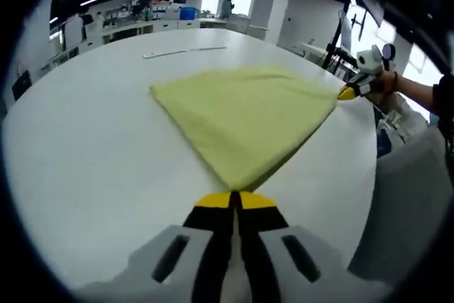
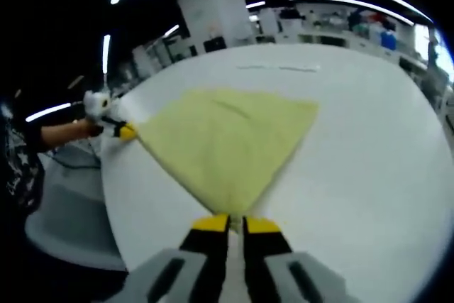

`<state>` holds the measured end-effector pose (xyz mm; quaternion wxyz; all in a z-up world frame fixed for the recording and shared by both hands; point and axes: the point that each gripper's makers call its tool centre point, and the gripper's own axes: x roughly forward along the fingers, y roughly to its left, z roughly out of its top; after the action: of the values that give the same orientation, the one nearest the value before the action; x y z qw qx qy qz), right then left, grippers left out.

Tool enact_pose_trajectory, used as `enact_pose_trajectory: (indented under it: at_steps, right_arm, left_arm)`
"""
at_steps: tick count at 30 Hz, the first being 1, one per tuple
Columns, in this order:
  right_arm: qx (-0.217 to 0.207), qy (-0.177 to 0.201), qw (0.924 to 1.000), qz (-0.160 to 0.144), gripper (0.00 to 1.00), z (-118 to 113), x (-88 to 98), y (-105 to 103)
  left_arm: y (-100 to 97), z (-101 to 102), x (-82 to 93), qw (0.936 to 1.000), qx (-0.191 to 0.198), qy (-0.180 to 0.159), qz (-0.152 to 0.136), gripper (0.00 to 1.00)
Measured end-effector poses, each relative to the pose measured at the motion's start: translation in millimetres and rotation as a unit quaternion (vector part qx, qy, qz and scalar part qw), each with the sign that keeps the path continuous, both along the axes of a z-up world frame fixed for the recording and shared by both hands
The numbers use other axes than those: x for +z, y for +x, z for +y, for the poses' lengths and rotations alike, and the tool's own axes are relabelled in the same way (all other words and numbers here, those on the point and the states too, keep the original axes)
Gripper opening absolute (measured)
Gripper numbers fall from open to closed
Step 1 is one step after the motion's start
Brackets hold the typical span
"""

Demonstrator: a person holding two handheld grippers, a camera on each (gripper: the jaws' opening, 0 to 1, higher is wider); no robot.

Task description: Fold the garment on the visible template until the final outline fits inside the template.

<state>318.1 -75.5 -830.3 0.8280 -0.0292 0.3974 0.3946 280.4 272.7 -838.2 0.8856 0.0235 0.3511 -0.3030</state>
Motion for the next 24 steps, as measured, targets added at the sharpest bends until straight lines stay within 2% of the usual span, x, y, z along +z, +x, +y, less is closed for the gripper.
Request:
enact_pose_trajectory:
  at_steps: [5, 9, 12, 18, 24]
  right_arm:
    - [0.002, -0.007, 0.9999, -0.013, 0.31, 3, 10.4, 3]
    - [0.009, -0.018, 0.9994, -0.029, 0.5, 10, 22.3, 3]
    - [0.008, -0.02, 0.9991, -0.036, 0.61, 13, 30.9, 3]
    - [0.0, -0.023, 0.9984, -0.052, 0.79, 18, 50.8, -1]
    - [-0.004, -0.011, 0.9976, -0.068, 0.86, 30, 76.2, -12]
  left_arm:
    - [-0.1, -3, 11.9, 0.9998, 0.012, -0.015, -0.01, 0.26]
    - [-0.5, -9, 29.0, 0.9992, 0.018, -0.027, -0.025, 0.45]
    - [-0.7, -12, 41.8, 0.9985, 0.023, -0.037, -0.034, 0.59]
    - [-7.1, -16, 65.6, 0.9974, 0.033, -0.05, -0.04, 0.81]
    - [-16.1, -18, 88.1, 0.997, 0.041, -0.046, -0.047, 0.93]
